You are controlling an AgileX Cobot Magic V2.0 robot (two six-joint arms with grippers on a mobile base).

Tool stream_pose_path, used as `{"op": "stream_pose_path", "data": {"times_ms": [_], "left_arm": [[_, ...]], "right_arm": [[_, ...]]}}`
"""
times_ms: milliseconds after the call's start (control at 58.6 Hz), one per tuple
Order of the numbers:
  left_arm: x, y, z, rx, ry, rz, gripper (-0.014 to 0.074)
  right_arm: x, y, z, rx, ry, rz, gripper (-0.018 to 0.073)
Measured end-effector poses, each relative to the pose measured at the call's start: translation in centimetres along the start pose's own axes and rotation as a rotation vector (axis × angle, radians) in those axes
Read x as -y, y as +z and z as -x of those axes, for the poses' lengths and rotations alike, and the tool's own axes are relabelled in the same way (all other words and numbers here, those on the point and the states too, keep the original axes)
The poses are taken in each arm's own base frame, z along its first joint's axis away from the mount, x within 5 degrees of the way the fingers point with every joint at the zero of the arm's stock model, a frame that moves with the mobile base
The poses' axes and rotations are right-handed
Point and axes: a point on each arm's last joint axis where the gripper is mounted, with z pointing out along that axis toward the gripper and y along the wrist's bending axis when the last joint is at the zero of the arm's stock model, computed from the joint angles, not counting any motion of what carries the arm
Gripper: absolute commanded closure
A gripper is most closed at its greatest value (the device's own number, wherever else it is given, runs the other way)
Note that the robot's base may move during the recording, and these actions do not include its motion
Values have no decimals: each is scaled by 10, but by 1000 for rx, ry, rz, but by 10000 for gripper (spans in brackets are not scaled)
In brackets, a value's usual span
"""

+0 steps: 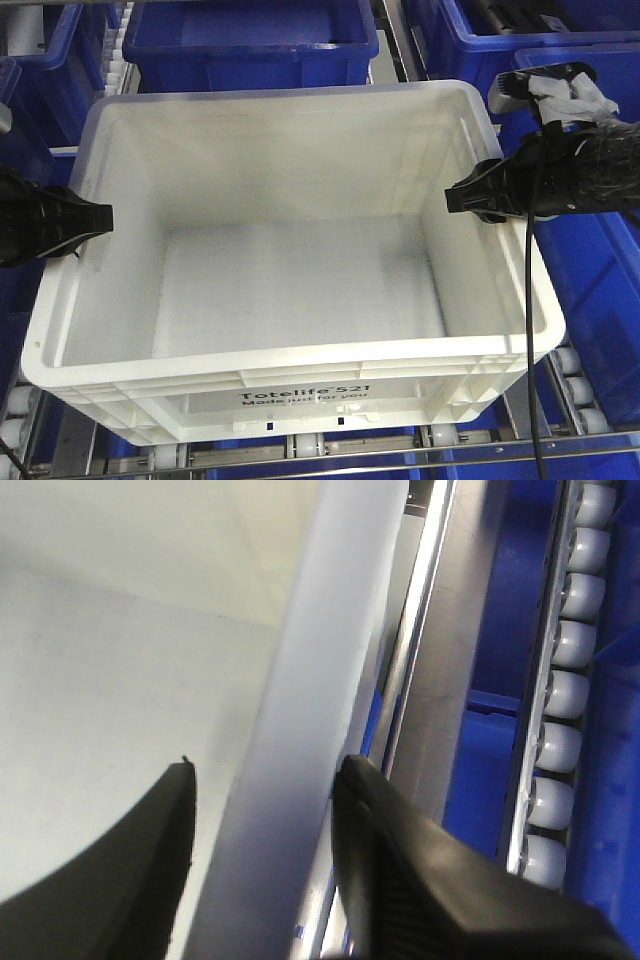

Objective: Move bin from left to right shelf
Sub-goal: 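Lower the white tote with both grippers onto the roller shelf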

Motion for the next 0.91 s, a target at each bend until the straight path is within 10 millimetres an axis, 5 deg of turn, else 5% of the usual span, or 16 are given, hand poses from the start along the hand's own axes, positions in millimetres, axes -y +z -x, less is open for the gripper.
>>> {"op": "stream_pose_path", "data": {"times_ms": [410,905], "left_arm": [[1,0,1,12,1,-4,331],[4,-2,9,92,26,-9,246]], "right_arm": [[0,-1,3,29,14,-2,126],[-1,-2,9,84,34,-5,83]]}}
